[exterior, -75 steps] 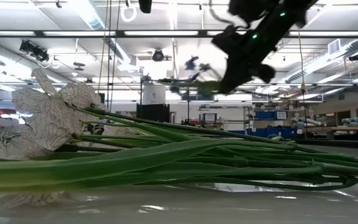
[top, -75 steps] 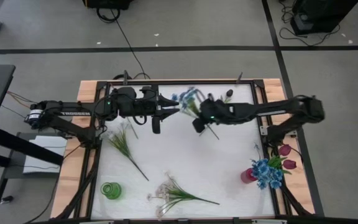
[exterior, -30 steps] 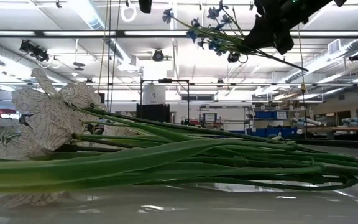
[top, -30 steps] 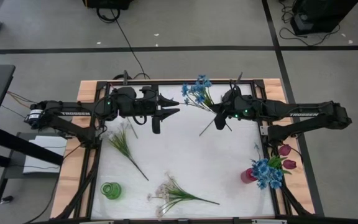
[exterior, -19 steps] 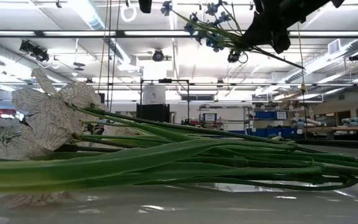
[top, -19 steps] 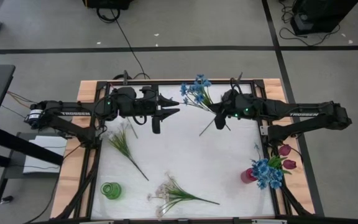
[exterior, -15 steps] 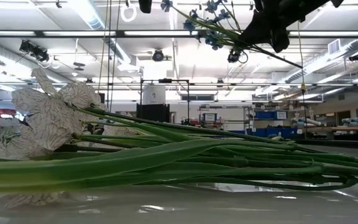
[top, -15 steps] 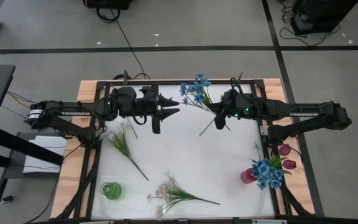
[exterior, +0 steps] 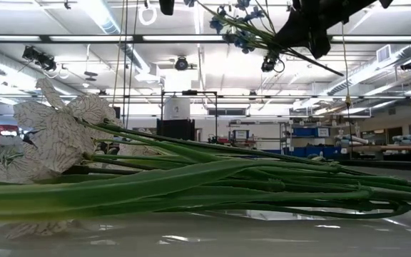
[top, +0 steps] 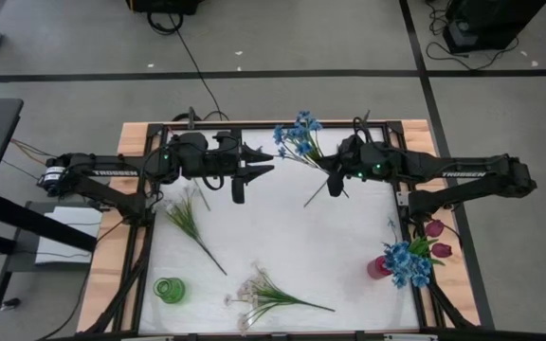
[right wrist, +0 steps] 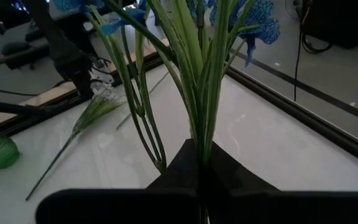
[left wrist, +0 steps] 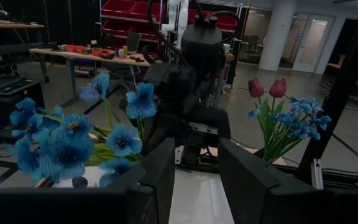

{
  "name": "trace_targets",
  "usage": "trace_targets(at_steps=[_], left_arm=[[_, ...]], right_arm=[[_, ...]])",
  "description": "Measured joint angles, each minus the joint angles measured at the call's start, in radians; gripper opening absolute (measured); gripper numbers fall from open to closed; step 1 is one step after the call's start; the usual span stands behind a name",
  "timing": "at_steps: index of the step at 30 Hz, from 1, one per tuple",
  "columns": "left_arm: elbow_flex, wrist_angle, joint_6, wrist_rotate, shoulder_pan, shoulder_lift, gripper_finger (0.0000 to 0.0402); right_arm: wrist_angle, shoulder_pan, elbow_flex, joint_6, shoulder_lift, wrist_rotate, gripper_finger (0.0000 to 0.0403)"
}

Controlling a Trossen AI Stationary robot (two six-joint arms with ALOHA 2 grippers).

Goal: Sort flowers into vase by color
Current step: Put the blue flowers into the red flower vase

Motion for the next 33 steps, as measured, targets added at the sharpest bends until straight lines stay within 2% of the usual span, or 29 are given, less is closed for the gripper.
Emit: trace_targets(at_steps=[17, 33], left_arm=[[0.000, 0.000, 0.000, 0.000, 0.000, 0.000, 0.0126], [0.000, 0.000, 0.000, 0.000, 0.000, 0.000, 0.0126]], right_arm=[[-0.017, 0.000, 0.000, -0.052, -0.136, 0.001, 0.0012], [-0.034, -0.001, 0.000, -0.079, -0.153, -0.014, 0.0012]])
